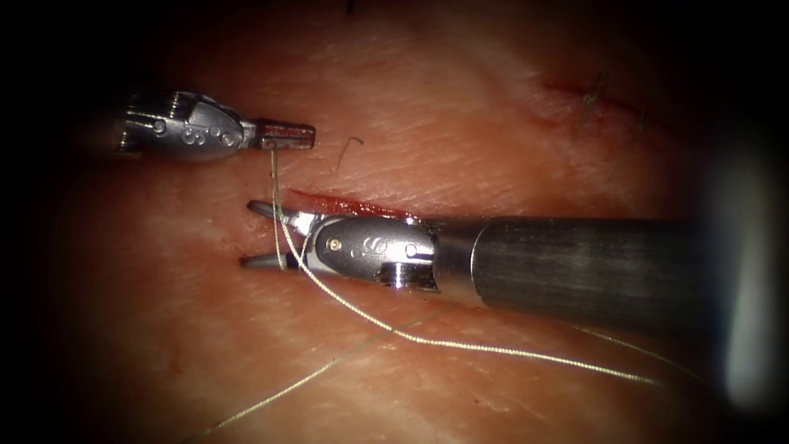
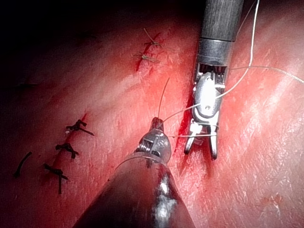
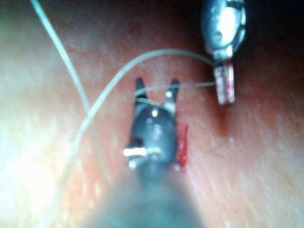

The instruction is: Wound Closure

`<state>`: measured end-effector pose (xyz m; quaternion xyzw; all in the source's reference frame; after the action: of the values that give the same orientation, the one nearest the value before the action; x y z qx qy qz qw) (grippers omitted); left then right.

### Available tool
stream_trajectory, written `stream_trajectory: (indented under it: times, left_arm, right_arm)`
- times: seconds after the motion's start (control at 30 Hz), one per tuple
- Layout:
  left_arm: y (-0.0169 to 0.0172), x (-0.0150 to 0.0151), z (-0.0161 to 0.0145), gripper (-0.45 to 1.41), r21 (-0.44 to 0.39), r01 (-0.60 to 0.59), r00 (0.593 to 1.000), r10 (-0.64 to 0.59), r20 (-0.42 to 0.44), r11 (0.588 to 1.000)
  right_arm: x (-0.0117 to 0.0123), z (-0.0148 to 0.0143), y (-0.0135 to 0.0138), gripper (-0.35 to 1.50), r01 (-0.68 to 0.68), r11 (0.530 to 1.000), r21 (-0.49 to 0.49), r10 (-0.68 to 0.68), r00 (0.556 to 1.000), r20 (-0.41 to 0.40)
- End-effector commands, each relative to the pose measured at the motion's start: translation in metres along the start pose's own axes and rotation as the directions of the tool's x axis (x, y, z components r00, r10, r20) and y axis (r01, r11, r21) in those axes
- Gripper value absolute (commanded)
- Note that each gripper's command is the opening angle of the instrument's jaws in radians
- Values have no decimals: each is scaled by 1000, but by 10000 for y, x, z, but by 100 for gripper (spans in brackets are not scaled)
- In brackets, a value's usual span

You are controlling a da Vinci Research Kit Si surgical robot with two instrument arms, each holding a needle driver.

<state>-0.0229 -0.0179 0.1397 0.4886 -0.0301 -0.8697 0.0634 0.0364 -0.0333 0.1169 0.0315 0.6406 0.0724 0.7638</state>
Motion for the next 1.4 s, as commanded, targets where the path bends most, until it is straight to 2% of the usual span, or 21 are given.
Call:
stream_trajectory:
  times: [0.03, 1.03, 1.1, 1.2, 1.23, 1.4]
  left_arm:
    - [1, -1, 9, -45, -1, 0, 1000, 0, -2, 1000]
    - [1, -1, 9, -45, -1, 0, 1000, 0, -2, 1000]
    - [1, -1, 9, -45, -1, 0, 1000, 0, -2, 1000]
    - [1, -1, 9, -45, -1, 0, 1000, 0, -2, 1000]
    - [1, -1, 9, -45, -1, 0, 1000, 0, -2, 1000]
    - [1, -1, 9, -45, -1, 0, 1000, 0, -2, 1000]
  right_arm:
    - [-4, 7, -1, 49, 0, 1000, 1, 0, 1000, -2]
    - [-4, 7, -1, 49, 0, 1000, 1, 0, 1000, -2]
    - [-5, 10, 0, 56, -22, 1000, 9, 22, 1000, 12]
    - [-4, 12, -7, 58, -18, 999, 26, 17, 999, 29]
    - [-3, 11, -14, 51, -13, 999, 46, 12, 999, 43]
    - [-1, 12, -19, 50, -12, 998, 57, 8, 998, 57]
